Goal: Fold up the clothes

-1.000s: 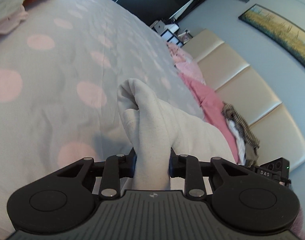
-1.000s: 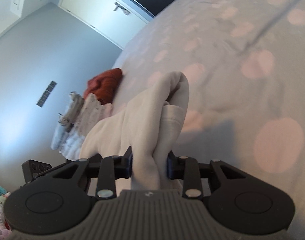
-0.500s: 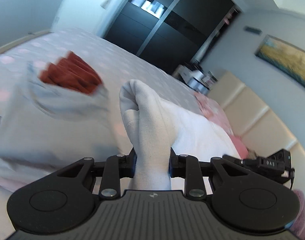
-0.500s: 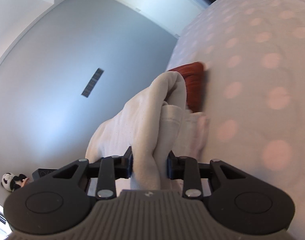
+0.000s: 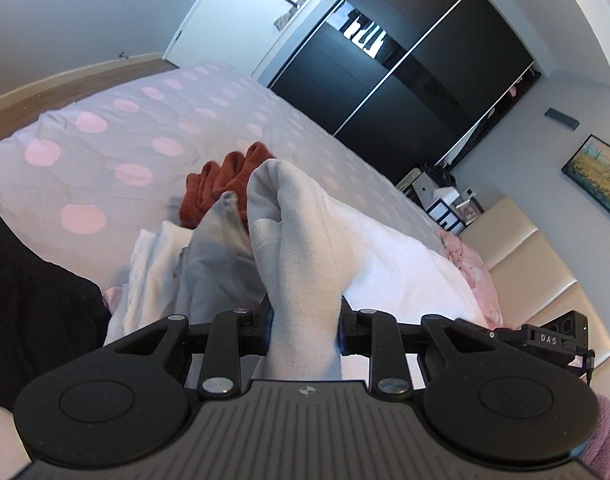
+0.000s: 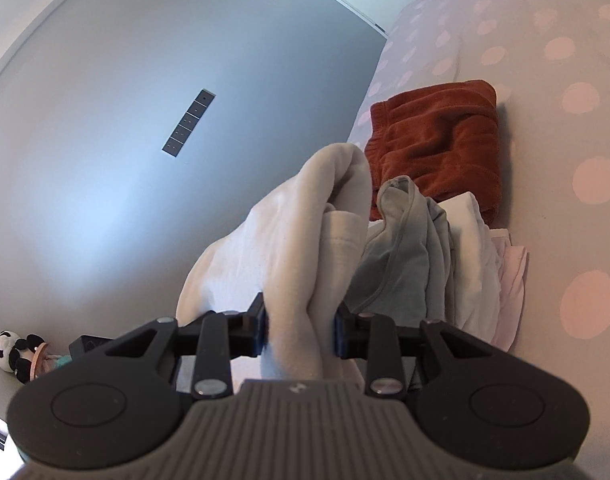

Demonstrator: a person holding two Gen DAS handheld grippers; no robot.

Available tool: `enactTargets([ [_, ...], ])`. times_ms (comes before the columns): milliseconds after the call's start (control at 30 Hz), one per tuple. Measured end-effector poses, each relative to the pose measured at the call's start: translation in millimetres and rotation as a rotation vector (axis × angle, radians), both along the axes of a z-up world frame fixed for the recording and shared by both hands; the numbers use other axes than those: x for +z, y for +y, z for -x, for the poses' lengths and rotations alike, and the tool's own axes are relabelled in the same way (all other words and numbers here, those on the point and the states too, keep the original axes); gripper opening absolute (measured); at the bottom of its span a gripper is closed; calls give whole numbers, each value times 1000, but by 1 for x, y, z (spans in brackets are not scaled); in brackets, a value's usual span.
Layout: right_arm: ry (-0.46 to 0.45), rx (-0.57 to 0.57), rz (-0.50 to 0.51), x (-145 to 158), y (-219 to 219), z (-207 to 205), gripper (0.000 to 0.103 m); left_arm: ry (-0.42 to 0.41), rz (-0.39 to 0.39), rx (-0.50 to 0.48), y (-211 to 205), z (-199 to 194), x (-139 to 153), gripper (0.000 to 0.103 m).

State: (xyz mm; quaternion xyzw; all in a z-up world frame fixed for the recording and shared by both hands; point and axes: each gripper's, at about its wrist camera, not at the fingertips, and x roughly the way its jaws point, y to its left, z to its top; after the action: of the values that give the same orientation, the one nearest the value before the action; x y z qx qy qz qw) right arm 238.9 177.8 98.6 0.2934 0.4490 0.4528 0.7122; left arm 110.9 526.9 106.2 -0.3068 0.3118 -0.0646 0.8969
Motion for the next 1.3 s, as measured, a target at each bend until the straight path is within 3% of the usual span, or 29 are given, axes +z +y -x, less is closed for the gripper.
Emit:
enactTargets([
  [167, 28, -20, 37, -35, 9, -17, 34, 41, 33, -10, 17, -22, -37, 25],
  [333, 81, -30, 41, -68, 11, -29, 35, 25, 113, -17, 30, -18, -72, 25],
  [433, 94, -35, 25, -78, 10, -32, 35, 9, 121, -6, 29, -15, -77, 26],
  [533, 49, -14, 44, -69, 11, -30, 39, 3, 101, -1, 23, -11, -69, 30],
  [667, -91, 3, 96, -41, 4, -20, 54, -7, 15, 38, 11, 4, -46, 42],
  [700, -128, -4, 104, -36, -1, -17, 55, -13, -2, 58, 9, 9, -40, 47],
  [800, -184, -13, 115, -23, -16, -11, 55, -28, -87, 121, -2, 26, -18, 50],
  [867, -227, -17, 140, -14, -28, -4, 56, -37, -219, 151, -21, 37, -1, 50],
  [933, -296, -22, 185, -3, -40, 8, 56, -42, -402, 153, -52, 48, 15, 51],
  [1033, -431, -34, 260, 13, -64, 31, 57, -95, -551, 112, -103, 64, 38, 57],
  [1133, -511, -39, 307, 29, -97, 50, 58, -166, -632, 86, -158, 76, 60, 66],
  [1300, -616, -73, 379, 57, -164, 89, 69, -294, -639, 29, -259, 88, 87, 70],
])
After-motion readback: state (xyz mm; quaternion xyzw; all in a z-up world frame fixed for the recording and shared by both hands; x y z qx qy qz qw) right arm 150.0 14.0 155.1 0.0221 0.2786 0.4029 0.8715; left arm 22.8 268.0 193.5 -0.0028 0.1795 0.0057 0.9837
